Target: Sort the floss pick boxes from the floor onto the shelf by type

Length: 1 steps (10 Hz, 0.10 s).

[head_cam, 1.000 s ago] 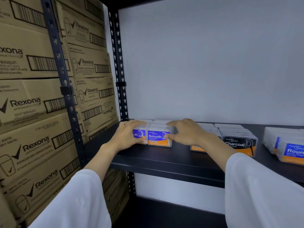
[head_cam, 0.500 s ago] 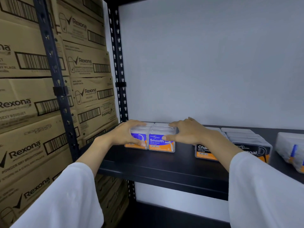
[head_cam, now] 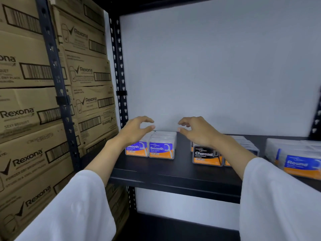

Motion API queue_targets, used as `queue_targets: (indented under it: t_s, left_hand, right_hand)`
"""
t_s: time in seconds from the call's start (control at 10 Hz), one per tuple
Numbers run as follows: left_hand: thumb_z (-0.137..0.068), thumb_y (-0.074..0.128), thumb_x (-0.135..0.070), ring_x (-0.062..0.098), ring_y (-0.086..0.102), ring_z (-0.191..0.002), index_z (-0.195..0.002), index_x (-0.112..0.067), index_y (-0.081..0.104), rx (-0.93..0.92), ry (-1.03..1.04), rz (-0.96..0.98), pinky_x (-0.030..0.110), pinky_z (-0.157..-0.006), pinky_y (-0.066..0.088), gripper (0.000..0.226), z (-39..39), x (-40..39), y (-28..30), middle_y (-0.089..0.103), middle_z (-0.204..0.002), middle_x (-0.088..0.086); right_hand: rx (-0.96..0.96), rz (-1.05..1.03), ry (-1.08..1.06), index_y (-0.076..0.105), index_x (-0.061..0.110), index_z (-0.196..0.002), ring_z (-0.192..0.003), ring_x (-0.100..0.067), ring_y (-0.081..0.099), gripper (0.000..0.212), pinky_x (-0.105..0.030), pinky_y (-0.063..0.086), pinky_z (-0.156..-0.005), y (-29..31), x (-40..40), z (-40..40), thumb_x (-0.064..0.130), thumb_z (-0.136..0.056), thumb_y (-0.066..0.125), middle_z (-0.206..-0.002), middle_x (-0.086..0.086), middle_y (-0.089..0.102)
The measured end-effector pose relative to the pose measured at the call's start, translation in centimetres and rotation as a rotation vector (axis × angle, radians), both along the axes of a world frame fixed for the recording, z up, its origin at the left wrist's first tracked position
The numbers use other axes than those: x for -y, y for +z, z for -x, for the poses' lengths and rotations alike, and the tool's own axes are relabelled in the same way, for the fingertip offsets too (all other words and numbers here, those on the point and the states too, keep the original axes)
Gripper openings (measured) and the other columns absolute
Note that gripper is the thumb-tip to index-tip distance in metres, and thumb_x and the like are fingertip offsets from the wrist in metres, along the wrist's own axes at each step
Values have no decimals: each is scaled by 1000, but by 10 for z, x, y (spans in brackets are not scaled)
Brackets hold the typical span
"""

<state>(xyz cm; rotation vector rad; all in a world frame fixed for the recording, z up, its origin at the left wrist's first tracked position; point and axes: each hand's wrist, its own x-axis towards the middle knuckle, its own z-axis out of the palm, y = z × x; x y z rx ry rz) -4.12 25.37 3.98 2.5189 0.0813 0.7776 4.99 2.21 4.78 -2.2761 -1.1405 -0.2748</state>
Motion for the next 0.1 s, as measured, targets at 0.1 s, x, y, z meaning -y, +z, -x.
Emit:
queue_targets:
  t_s: [0.1]
  left_hand:
    - [-92,58,-36,13,49,-125,-115,-29,63,20,8,19,30,-104,36,24,-3,21,5,60,-128,-7]
  right_hand:
    - [-12,-81,-34,58,19,-122,-116,-19,51,32,-37,43,-100,6,27,1,32,-94,51,-121,0,61]
